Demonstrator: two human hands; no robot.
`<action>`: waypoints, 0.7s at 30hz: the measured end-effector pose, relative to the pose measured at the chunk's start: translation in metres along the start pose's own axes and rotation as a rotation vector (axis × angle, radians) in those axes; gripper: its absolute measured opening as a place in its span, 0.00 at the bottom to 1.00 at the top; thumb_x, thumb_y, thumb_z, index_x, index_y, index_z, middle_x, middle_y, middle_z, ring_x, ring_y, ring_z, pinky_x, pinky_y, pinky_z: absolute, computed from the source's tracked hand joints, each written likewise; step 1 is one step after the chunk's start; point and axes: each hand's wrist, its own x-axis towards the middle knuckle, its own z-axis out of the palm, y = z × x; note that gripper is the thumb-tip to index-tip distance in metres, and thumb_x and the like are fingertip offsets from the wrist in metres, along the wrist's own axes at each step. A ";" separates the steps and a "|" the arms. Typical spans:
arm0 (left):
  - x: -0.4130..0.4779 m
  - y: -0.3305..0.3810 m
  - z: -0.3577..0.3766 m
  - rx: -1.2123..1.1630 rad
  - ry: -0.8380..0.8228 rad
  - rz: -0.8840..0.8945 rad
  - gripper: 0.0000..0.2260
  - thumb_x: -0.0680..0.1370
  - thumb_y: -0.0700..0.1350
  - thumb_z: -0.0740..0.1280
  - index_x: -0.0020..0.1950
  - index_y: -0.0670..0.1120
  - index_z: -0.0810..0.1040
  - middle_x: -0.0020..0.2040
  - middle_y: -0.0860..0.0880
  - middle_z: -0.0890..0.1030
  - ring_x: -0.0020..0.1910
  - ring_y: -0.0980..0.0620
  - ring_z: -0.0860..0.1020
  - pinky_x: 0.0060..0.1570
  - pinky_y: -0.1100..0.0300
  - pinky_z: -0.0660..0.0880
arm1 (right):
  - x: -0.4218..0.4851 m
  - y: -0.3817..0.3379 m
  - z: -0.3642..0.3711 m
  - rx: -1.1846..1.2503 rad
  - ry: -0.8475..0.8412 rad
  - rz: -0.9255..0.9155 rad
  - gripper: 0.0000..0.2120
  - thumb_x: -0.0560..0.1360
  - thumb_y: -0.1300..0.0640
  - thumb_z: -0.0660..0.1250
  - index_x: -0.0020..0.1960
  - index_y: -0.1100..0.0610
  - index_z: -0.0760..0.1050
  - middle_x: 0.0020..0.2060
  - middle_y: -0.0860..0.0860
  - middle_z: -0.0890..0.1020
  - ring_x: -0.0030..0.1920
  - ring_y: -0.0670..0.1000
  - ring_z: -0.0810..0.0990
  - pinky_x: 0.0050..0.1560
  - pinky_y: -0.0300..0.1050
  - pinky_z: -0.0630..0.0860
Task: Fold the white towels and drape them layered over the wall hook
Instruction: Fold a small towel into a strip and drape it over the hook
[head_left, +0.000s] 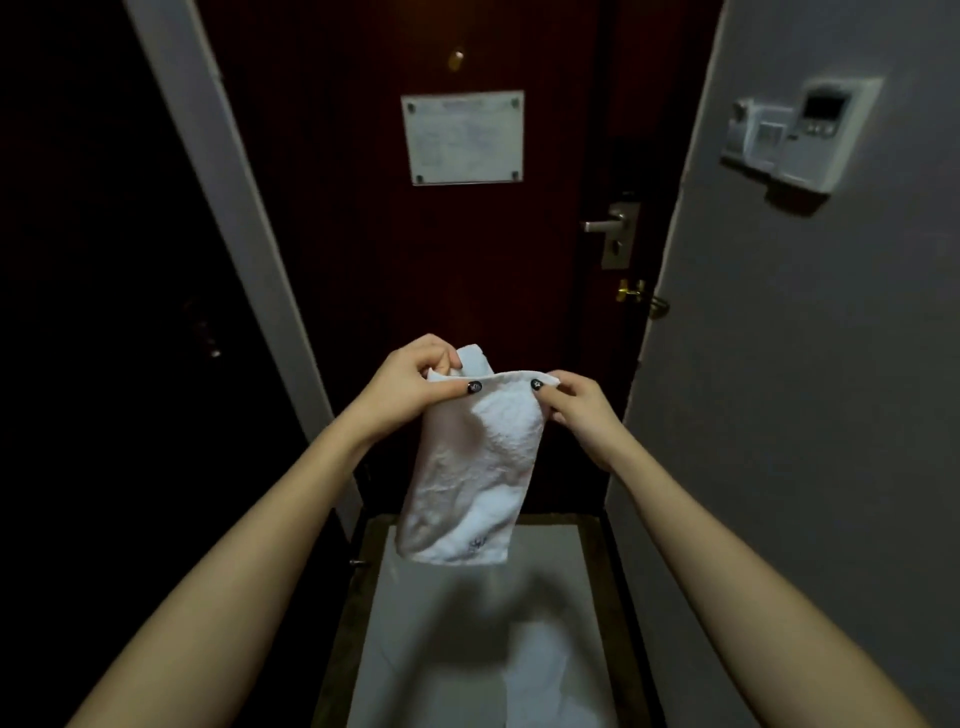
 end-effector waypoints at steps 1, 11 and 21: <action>-0.017 0.009 -0.013 -0.029 0.006 -0.017 0.21 0.72 0.36 0.74 0.30 0.45 0.63 0.46 0.53 0.76 0.43 0.61 0.73 0.46 0.72 0.67 | -0.008 -0.011 0.016 0.035 -0.048 -0.009 0.07 0.80 0.61 0.64 0.47 0.61 0.79 0.37 0.47 0.81 0.40 0.45 0.79 0.43 0.39 0.74; -0.218 0.073 -0.135 -0.294 0.089 -0.049 0.15 0.67 0.47 0.73 0.28 0.49 0.68 0.45 0.54 0.80 0.45 0.58 0.77 0.44 0.68 0.73 | -0.107 -0.100 0.161 0.398 -0.475 -0.018 0.06 0.74 0.57 0.68 0.39 0.53 0.82 0.40 0.51 0.83 0.41 0.49 0.81 0.40 0.40 0.76; -0.420 0.114 -0.208 -0.098 0.392 -0.219 0.06 0.72 0.44 0.72 0.37 0.48 0.77 0.44 0.50 0.82 0.45 0.54 0.81 0.43 0.63 0.77 | -0.240 -0.120 0.285 0.404 -0.413 -0.162 0.14 0.73 0.60 0.73 0.40 0.71 0.75 0.35 0.59 0.79 0.37 0.54 0.79 0.39 0.45 0.75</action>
